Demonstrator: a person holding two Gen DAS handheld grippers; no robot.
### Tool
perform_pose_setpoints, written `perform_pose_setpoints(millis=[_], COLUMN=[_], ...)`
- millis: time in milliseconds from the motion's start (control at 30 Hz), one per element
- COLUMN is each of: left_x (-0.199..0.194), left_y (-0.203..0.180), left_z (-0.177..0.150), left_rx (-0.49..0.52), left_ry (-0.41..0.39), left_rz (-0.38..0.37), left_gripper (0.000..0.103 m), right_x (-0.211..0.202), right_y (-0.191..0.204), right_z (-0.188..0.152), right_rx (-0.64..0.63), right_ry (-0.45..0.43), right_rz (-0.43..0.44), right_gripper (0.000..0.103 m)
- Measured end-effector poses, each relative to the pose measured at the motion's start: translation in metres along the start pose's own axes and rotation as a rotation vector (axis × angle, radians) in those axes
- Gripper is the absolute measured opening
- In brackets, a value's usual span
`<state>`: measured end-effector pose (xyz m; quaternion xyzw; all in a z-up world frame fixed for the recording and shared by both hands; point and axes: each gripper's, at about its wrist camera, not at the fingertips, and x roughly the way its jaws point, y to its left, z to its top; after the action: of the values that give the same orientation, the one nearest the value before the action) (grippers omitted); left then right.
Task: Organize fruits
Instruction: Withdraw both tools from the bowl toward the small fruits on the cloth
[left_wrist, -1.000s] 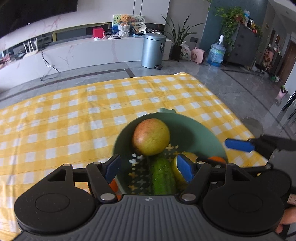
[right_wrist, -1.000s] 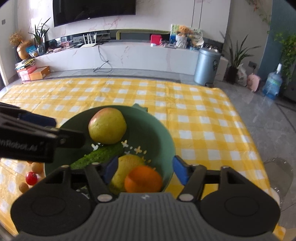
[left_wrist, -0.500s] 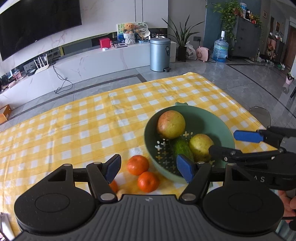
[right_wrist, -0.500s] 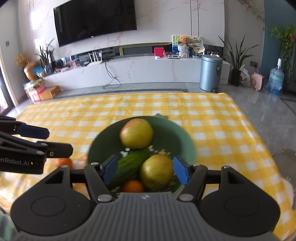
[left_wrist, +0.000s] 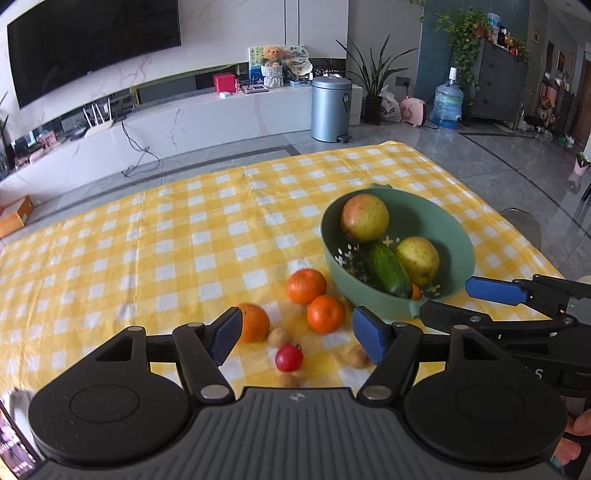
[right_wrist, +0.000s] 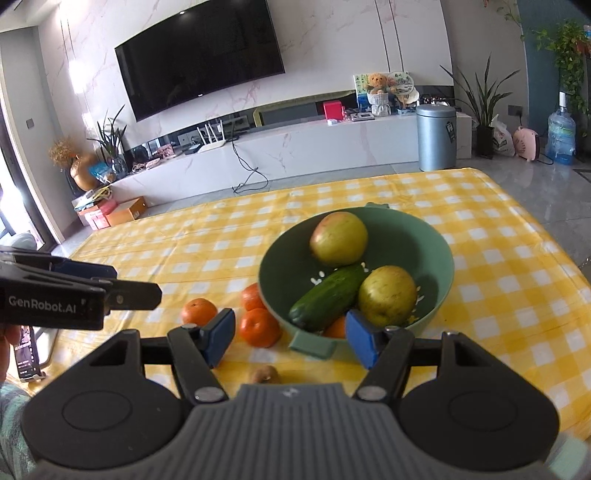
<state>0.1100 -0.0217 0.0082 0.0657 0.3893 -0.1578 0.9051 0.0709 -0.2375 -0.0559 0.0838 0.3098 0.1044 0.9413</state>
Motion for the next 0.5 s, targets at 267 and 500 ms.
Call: perform_pose_setpoints(millis=[267, 500], left_x=[0.011, 0.033], left_y=[0.024, 0.035], left_z=[-0.018, -0.032], left_rx=[-0.094, -0.154], left_ry=[0.043, 0.107], left_rz=[-0.046, -0.097], left_gripper=[0.073, 0.058], right_x=[0.017, 0.036], right_y=[0.015, 0.02], right_z=[-0.022, -0.032], right_rx=[-0.071, -0.116], right_ry=[0.055, 0.116], right_rz=[-0.017, -0.02], right_gripper=[0.052, 0.038])
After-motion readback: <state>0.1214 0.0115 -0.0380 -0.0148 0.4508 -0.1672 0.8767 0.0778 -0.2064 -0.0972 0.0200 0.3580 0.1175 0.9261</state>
